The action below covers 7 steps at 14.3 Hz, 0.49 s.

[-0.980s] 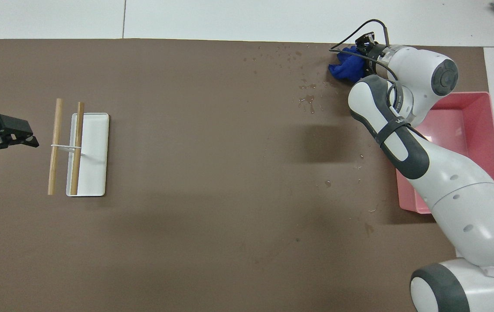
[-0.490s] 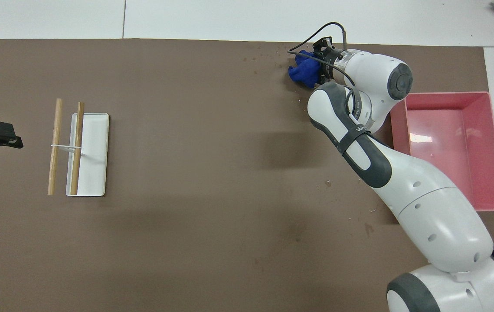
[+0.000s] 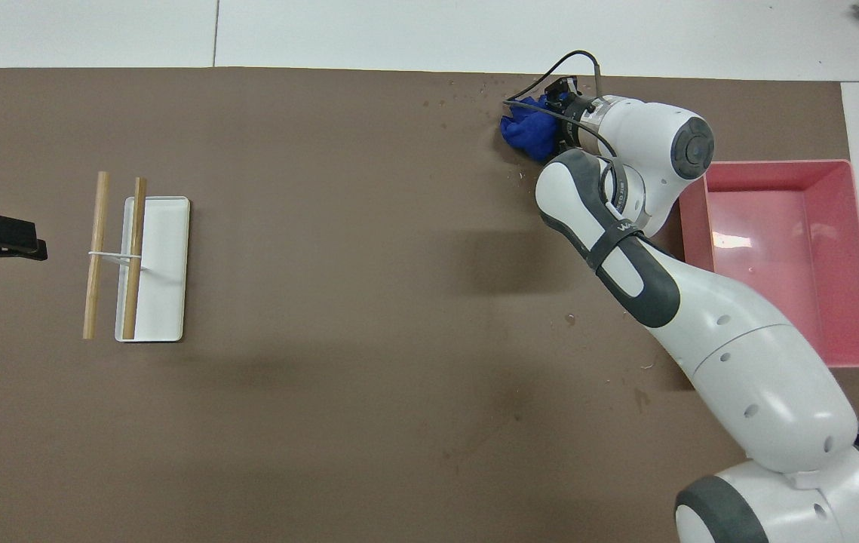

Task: Wipe water with towel using both arms
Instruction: 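Carry the blue cloth with the right gripper over the pink box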

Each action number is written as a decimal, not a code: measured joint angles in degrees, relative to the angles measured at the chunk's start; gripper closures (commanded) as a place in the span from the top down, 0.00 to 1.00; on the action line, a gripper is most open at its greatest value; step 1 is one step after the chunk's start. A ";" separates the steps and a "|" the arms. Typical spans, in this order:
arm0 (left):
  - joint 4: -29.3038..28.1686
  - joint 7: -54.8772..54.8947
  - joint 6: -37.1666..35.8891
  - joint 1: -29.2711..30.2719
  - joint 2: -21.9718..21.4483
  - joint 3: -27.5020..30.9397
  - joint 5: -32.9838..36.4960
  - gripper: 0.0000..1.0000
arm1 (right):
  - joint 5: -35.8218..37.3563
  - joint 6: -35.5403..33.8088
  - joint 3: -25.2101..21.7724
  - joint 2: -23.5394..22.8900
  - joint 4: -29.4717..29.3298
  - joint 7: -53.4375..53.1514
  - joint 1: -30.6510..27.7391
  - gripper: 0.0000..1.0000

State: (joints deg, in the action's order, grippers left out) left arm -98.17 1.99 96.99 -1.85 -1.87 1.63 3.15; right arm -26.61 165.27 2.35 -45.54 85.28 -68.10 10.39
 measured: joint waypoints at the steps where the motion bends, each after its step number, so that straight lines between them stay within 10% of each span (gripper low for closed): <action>1: 0.34 1.17 0.00 0.00 0.42 0.07 0.03 1.00 | 0.00 2.81 0.05 1.80 3.79 0.00 0.69 0.00; 7: 0.29 2.60 -1.01 -0.04 -0.63 0.33 0.07 1.00 | 0.00 5.39 0.03 14.46 23.83 0.00 4.40 0.00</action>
State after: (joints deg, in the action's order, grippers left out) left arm -97.87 4.58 95.98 -1.89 -2.50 1.96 3.22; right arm -26.61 170.65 2.38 -31.08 109.11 -68.10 14.79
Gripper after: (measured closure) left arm 0.000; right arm 1.000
